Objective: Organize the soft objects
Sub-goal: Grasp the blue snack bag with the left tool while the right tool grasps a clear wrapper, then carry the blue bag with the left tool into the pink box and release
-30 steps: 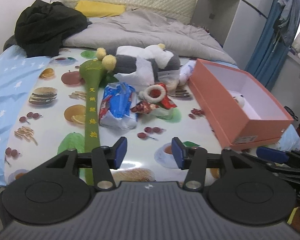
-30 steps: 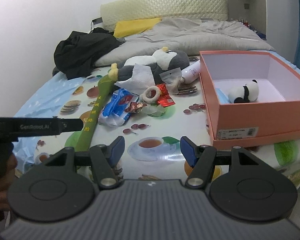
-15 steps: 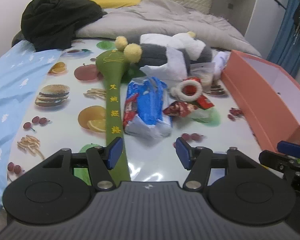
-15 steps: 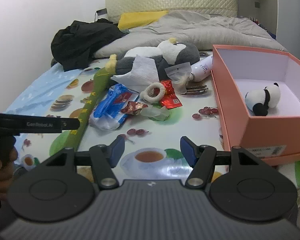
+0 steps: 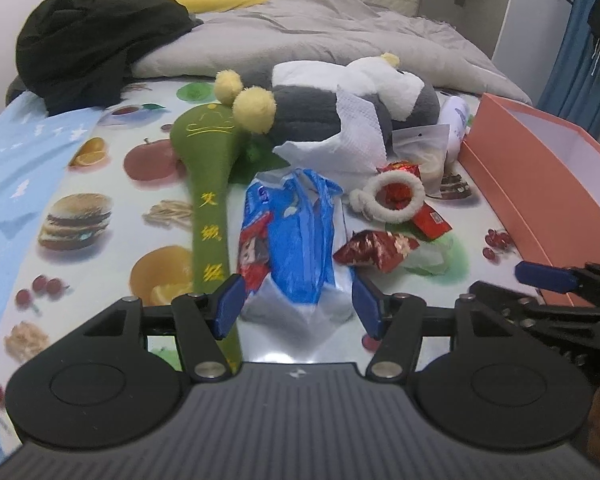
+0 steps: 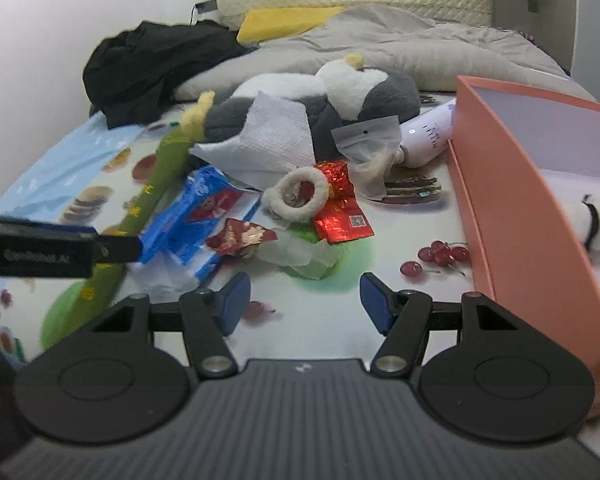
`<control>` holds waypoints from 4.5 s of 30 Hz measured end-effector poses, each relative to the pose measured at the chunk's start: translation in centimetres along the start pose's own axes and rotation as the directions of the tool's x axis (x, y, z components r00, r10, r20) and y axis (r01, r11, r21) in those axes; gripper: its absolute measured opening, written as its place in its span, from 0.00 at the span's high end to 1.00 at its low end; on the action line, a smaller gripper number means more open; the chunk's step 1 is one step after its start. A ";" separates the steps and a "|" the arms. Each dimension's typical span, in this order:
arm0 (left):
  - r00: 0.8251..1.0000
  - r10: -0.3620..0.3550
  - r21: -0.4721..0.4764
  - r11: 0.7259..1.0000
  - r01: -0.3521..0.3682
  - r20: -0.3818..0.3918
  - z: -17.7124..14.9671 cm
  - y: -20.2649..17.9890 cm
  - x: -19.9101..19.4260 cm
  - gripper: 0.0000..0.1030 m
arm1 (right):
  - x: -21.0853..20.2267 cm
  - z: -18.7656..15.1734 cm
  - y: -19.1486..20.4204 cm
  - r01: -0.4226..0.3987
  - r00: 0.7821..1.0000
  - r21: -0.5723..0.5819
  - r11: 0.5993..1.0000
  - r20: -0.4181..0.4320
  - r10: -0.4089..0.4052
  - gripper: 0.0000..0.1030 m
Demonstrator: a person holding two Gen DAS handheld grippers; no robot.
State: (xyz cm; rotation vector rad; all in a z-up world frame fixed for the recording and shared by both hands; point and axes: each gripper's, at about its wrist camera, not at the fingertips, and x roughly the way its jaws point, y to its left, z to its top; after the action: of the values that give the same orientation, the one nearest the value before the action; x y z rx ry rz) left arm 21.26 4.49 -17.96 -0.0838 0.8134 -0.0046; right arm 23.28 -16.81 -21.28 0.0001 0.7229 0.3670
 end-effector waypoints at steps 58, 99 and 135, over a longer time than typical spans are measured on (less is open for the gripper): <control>0.998 -0.057 -0.077 0.995 0.057 0.003 -2.1 -3.9 -2.6 0.84 | -2.2 -1.3 -1.6 0.078 0.995 -0.018 0.997 -0.068 -0.079 0.79; 0.913 -0.361 0.110 0.932 0.345 0.189 14.7 -24.7 -14.6 0.84 | -21.5 12.8 -13.2 0.168 0.934 0.186 0.968 0.284 -0.217 0.79; 0.928 -0.312 0.158 0.925 0.345 -0.202 11.7 -32.7 5.3 0.67 | -10.4 4.0 -26.6 0.293 0.956 0.418 0.860 -0.123 -0.266 0.46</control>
State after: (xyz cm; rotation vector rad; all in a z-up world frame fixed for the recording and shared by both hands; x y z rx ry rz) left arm 34.38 -27.44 -11.30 -0.0386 0.9613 -0.4142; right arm 27.43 -44.58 -14.86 0.3044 0.8409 -0.0814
